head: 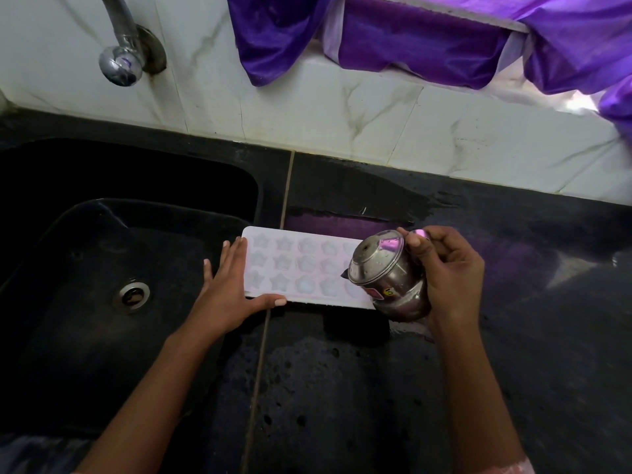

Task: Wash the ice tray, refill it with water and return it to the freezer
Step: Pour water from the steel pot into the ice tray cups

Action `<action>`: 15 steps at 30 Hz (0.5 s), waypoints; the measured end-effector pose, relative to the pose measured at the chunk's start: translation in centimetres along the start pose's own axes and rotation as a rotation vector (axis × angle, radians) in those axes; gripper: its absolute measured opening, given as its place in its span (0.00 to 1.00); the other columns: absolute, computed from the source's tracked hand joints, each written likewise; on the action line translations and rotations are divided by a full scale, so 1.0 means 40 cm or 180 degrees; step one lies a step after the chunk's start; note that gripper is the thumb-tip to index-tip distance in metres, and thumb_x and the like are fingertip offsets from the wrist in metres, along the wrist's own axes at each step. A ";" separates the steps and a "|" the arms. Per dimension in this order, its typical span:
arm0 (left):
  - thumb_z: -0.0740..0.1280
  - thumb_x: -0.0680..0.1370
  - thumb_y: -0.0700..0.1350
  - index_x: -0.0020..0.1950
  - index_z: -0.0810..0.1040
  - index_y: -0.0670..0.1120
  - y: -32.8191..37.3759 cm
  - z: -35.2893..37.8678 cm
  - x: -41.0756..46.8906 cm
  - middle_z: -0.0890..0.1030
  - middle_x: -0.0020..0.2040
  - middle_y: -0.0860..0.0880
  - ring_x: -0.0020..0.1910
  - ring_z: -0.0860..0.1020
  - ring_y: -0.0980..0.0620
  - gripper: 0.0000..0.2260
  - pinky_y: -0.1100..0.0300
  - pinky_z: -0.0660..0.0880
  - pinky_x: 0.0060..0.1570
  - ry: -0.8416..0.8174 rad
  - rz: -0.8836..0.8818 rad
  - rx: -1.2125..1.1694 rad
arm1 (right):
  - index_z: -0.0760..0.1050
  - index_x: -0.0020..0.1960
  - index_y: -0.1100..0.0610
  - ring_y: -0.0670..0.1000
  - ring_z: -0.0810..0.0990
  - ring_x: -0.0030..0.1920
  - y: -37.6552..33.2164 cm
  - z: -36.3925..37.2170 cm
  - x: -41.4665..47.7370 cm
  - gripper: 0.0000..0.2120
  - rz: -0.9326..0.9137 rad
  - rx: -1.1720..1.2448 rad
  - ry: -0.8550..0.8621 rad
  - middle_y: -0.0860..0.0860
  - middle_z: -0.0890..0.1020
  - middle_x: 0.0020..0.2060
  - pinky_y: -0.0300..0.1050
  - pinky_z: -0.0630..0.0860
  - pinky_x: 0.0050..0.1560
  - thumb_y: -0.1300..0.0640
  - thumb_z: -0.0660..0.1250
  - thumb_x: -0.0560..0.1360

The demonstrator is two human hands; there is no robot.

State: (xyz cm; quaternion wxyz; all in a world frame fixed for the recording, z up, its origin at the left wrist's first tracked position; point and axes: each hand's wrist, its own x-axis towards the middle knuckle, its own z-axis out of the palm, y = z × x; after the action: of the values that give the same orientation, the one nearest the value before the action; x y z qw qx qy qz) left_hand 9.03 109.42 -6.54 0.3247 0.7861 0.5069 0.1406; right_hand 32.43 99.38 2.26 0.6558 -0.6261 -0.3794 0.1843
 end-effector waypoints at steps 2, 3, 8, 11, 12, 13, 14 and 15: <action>0.69 0.67 0.62 0.76 0.39 0.47 -0.001 0.000 0.000 0.41 0.77 0.50 0.68 0.34 0.63 0.51 0.54 0.31 0.69 -0.0005 0.0019 -0.0007 | 0.77 0.38 0.52 0.41 0.80 0.35 -0.003 0.000 0.002 0.08 0.0003 0.0048 0.0009 0.43 0.83 0.31 0.33 0.76 0.37 0.64 0.70 0.70; 0.69 0.67 0.62 0.76 0.39 0.47 -0.002 -0.001 0.000 0.41 0.77 0.50 0.68 0.34 0.63 0.51 0.54 0.31 0.69 -0.0008 0.0025 -0.0004 | 0.77 0.38 0.52 0.42 0.80 0.36 -0.004 0.001 0.003 0.08 0.0002 0.0055 0.0007 0.43 0.83 0.32 0.34 0.76 0.38 0.64 0.70 0.70; 0.69 0.67 0.62 0.76 0.39 0.47 0.001 -0.001 -0.001 0.41 0.77 0.51 0.67 0.34 0.63 0.51 0.54 0.31 0.69 0.0000 0.0001 -0.0001 | 0.77 0.38 0.50 0.46 0.82 0.38 -0.006 0.000 0.006 0.09 -0.0002 -0.0005 0.0007 0.45 0.84 0.33 0.37 0.77 0.40 0.63 0.70 0.70; 0.69 0.67 0.62 0.76 0.39 0.47 -0.002 0.002 0.001 0.41 0.78 0.51 0.68 0.34 0.63 0.51 0.55 0.31 0.69 0.0004 0.0007 0.0021 | 0.77 0.39 0.51 0.46 0.82 0.39 -0.004 0.000 0.005 0.07 0.0023 -0.0003 0.0021 0.45 0.84 0.33 0.36 0.77 0.40 0.63 0.70 0.70; 0.69 0.67 0.62 0.76 0.39 0.47 -0.003 0.002 0.001 0.41 0.78 0.51 0.68 0.34 0.63 0.51 0.55 0.30 0.68 0.0007 0.0016 0.0014 | 0.77 0.39 0.52 0.45 0.82 0.38 -0.004 0.001 0.005 0.07 0.0037 0.0008 0.0026 0.44 0.84 0.33 0.36 0.77 0.40 0.63 0.70 0.70; 0.69 0.67 0.62 0.76 0.39 0.47 -0.003 0.003 0.002 0.42 0.78 0.51 0.68 0.34 0.63 0.51 0.55 0.30 0.68 0.0010 0.0025 0.0003 | 0.77 0.39 0.52 0.44 0.81 0.37 -0.004 0.002 0.004 0.07 0.0052 0.0020 0.0034 0.44 0.84 0.33 0.35 0.77 0.39 0.63 0.70 0.70; 0.69 0.67 0.62 0.76 0.39 0.47 -0.004 0.003 0.001 0.42 0.78 0.51 0.68 0.34 0.63 0.51 0.55 0.30 0.68 0.0013 0.0032 -0.0003 | 0.77 0.39 0.53 0.42 0.81 0.36 -0.004 0.003 0.003 0.06 0.0072 0.0037 0.0045 0.43 0.83 0.32 0.33 0.76 0.38 0.63 0.70 0.70; 0.69 0.67 0.62 0.76 0.39 0.47 -0.004 0.003 0.001 0.42 0.78 0.51 0.69 0.34 0.63 0.51 0.55 0.30 0.68 0.0021 0.0039 -0.0002 | 0.77 0.39 0.53 0.40 0.80 0.35 -0.004 0.005 0.002 0.06 0.0096 0.0064 0.0061 0.42 0.83 0.31 0.32 0.75 0.37 0.64 0.69 0.70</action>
State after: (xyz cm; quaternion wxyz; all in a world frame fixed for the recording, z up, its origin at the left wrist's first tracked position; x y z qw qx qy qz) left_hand 8.99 109.46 -6.74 0.3223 0.7886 0.5031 0.1454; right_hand 32.30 99.54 2.43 0.6629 -0.6268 -0.3618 0.1920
